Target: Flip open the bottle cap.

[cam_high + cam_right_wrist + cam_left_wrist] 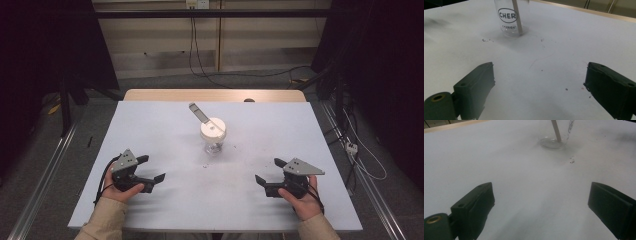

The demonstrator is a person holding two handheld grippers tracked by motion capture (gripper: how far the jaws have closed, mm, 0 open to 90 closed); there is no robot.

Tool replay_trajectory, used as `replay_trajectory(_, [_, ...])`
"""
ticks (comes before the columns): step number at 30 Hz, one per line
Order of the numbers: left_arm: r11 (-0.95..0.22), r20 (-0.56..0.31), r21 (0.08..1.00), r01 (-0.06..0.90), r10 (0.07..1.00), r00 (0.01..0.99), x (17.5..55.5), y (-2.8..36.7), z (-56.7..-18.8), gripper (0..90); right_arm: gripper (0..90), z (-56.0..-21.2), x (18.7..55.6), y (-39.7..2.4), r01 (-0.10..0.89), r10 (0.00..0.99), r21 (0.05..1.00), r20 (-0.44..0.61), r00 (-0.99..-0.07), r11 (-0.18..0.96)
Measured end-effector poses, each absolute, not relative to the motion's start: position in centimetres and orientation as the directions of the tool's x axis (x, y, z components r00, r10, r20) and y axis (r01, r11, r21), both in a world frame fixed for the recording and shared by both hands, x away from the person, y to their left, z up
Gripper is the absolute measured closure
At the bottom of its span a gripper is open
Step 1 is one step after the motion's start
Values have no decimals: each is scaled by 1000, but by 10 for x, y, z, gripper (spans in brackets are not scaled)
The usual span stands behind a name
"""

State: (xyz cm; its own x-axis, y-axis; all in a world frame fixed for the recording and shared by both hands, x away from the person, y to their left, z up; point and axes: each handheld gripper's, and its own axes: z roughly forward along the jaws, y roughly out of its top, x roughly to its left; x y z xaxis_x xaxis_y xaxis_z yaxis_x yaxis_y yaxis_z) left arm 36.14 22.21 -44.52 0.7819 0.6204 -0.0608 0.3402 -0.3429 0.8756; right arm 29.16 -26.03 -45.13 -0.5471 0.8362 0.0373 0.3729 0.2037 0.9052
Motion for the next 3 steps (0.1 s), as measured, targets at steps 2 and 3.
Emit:
replay_trajectory(2, [-336,-70,876,347,623,779,362,223,-446,62,85,-453,291,-261,375,835,903,34,-549,210])
replay_trajectory(3, [-336,-70,876,347,623,779,362,223,-446,62,85,-453,291,-261,375,835,903,34,-549,210])
